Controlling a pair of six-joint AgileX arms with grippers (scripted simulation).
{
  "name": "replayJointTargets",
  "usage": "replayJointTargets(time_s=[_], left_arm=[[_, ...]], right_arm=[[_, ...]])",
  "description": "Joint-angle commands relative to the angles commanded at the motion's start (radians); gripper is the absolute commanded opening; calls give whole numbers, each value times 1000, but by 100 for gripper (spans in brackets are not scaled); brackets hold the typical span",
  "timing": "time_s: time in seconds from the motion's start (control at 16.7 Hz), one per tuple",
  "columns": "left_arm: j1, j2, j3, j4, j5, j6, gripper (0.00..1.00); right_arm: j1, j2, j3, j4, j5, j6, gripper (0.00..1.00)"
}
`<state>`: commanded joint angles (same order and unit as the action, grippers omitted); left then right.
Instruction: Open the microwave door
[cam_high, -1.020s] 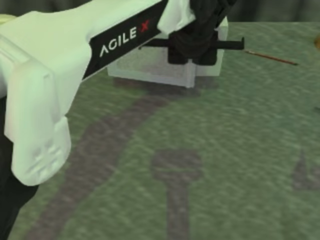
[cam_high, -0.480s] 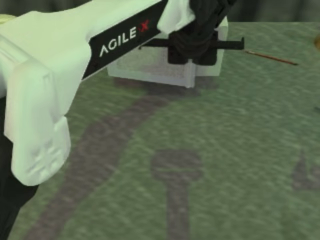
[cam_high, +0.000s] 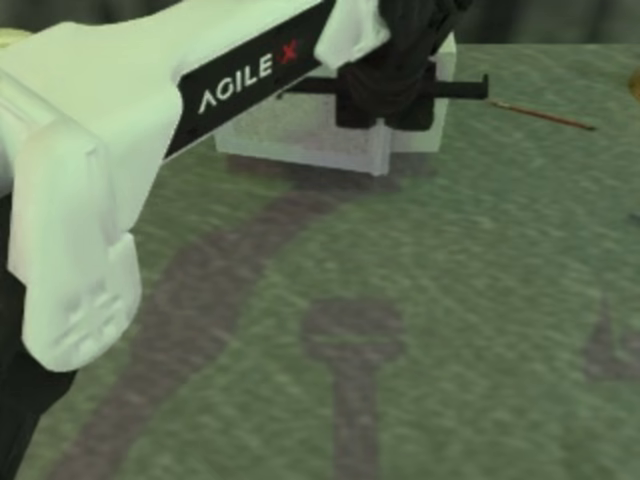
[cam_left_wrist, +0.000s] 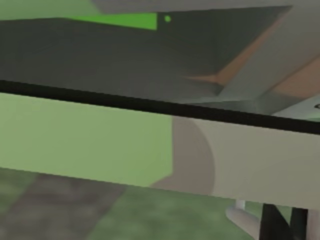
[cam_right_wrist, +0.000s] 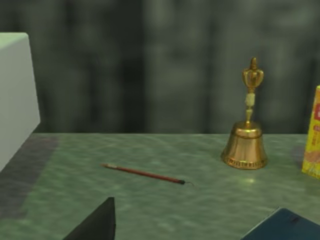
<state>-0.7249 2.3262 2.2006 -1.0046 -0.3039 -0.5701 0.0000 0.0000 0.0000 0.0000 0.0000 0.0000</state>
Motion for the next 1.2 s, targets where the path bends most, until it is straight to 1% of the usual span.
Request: replayJointTargets(time_s=[0.24,0.6,1.2], left_arm=[[-4,-7,-18,13,7,6,0],[5,-111,-192,104,41,91,0],[5,-115,-196,107,42,94,0]], right_arm=[[0,0,0,0,0,0,100],[0,0,0,0,0,0,100],[0,0,0,0,0,0,100]])
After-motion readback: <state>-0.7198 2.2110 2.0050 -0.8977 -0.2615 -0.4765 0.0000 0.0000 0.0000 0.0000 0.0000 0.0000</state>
